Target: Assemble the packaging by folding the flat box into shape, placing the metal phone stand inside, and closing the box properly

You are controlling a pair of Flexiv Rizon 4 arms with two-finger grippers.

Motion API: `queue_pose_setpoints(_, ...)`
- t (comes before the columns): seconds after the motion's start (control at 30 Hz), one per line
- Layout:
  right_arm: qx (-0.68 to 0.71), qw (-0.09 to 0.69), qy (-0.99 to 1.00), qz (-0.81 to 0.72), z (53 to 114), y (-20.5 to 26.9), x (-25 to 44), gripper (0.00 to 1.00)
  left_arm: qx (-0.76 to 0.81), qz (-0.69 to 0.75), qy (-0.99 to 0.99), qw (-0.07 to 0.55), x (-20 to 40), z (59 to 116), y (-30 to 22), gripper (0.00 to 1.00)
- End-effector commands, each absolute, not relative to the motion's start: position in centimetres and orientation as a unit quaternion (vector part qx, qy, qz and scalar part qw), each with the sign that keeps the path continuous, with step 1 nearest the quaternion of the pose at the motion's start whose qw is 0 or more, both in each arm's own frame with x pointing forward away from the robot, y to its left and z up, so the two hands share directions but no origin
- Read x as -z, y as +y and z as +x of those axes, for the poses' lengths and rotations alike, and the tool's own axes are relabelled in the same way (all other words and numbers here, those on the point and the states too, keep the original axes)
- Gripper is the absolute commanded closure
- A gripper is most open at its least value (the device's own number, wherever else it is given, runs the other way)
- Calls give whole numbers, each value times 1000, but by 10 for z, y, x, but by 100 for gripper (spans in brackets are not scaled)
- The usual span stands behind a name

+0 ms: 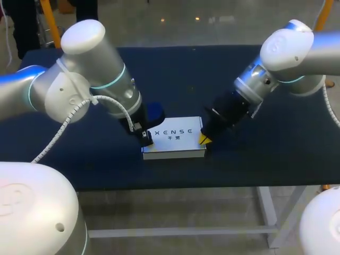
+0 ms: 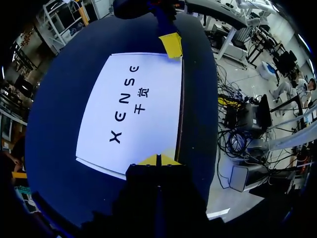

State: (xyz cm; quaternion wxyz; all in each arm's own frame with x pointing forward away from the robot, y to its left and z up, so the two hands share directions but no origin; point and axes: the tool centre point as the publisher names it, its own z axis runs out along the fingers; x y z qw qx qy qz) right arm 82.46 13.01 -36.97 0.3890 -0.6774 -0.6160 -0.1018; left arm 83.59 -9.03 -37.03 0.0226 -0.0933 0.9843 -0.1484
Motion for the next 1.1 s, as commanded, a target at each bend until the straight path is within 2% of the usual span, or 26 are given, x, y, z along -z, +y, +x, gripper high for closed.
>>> queue_pose_setpoints(0.03,94,402,-615,-672,831,131,378,100,147,-94,984,18,377,840,-92,100)
queue_pose_setpoints(0.4,128,395,-626,-660,828,123,358,100,150,-100,983,26,364,831,-92,100)
queue_pose_setpoints(0.43,134,393,-628,-658,828,122,353,100,149,-100,983,29,360,830,-93,96)
queue_pose_setpoints(0.5,144,387,-632,-655,829,120,346,100,148,-104,983,32,354,827,-95,74)
queue_pose_setpoints(0.57,157,380,-639,-650,832,116,338,100,143,-113,983,35,346,824,-99,45)
queue_pose_setpoints(0.6,163,378,-642,-647,834,114,335,100,142,-115,983,36,343,822,-100,13)
queue_pose_setpoints(0.63,169,376,-645,-644,835,112,332,100,139,-122,982,35,340,821,-101,2)
queue_pose_setpoints(0.8,206,357,-658,-630,843,93,315,55,121,-160,979,21,327,811,-110,0)
queue_pose_setpoints(0.83,214,353,-662,-625,844,89,311,39,116,-172,978,19,325,809,-112,0)
queue_pose_setpoints(0.87,222,348,-666,-622,845,85,307,15,112,-179,977,16,323,805,-114,0)
queue_pose_setpoints(0.9,230,341,-670,-618,846,81,304,0,107,-189,976,14,320,802,-116,0)
queue_pose_setpoints(1.1,277,304,-695,-590,853,59,284,0,72,-258,964,-3,308,778,-130,0)
